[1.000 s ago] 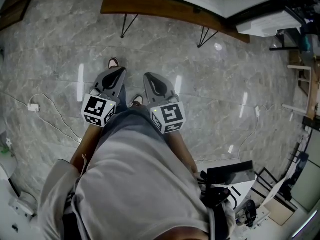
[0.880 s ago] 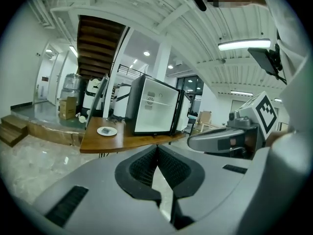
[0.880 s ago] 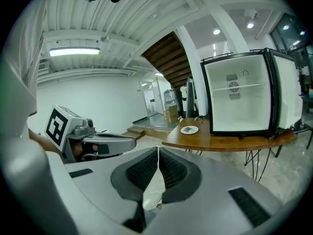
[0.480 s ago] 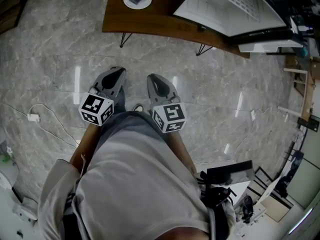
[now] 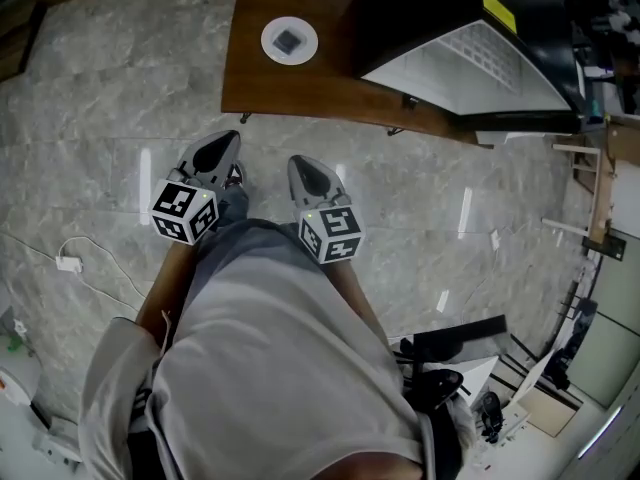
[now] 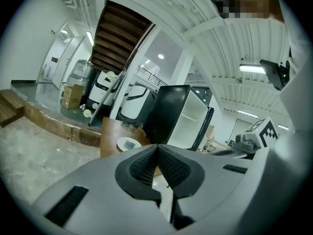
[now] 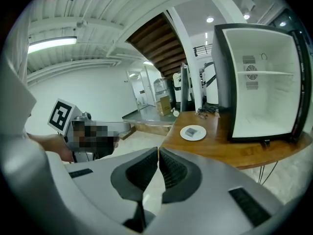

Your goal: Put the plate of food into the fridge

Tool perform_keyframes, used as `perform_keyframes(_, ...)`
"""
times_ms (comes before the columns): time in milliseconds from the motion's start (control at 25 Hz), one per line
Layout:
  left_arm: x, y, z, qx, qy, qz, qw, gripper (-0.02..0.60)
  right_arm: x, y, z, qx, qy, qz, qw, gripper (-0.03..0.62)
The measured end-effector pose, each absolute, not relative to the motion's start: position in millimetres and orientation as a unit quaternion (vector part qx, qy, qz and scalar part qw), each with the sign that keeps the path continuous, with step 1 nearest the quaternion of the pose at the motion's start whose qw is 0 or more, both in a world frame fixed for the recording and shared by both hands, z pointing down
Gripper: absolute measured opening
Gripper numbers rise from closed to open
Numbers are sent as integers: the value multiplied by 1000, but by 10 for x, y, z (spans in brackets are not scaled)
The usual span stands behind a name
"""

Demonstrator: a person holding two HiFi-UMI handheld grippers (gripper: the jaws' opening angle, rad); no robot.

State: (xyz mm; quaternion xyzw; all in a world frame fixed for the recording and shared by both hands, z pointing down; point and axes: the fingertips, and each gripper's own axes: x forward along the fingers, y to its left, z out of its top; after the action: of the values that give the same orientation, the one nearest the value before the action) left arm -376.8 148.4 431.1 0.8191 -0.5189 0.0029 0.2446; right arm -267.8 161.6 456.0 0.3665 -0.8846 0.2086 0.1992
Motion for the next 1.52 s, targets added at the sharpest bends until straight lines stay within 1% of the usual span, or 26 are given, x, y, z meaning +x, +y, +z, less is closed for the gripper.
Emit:
perform_keyframes(160, -4216, 1063, 4368, 818, -512, -19, 261, 18, -3147, 1311, 4627, 343, -892, 206, 210, 20)
perform_keyframes(280, -4394, 816, 4415, 819, -507, -16, 266, 18, -3291, 1154, 4660, 342, -890, 220, 208, 20)
perform_keyframes(440, -4378, 497, 4421, 826, -495, -7, 270, 18, -3224, 816, 4684, 363, -875, 257, 191, 20)
perform_keyframes(640, -4217, 55, 4588, 835, -476, 26, 276, 18, -3132, 334, 4775, 375, -872, 249, 193, 21)
perform_keyframes(920, -4136, -1099, 4957, 837, -485, 87, 238, 18, -2908, -798, 5124, 378, -862, 275, 197, 21)
perform_keyframes(1000, -4130, -1453, 5072, 836, -490, 111, 221, 18, -2860, -1141, 5258, 381, -854, 301, 189, 21)
perform_keyframes(1120, -4041, -1887, 5282, 833, -486, 154, 215, 18, -2764, -1521, 5515, 381, -827, 383, 153, 25)
perform_keyframes(1160, -3988, -2012, 5353, 833, -481, 163, 218, 18, -2736, -1629, 5610, 378, -817, 412, 142, 42)
perform_keyframes(1240, -3904, -2246, 5499, 833, -473, 180, 223, 18, -2696, -1839, 5793, 372, -798, 457, 128, 143)
perform_keyframes(1520, -3713, -2714, 5949, 822, -463, 235, 236, 18, -2500, -2399, 6124, 406, -748, 512, 118, 146)
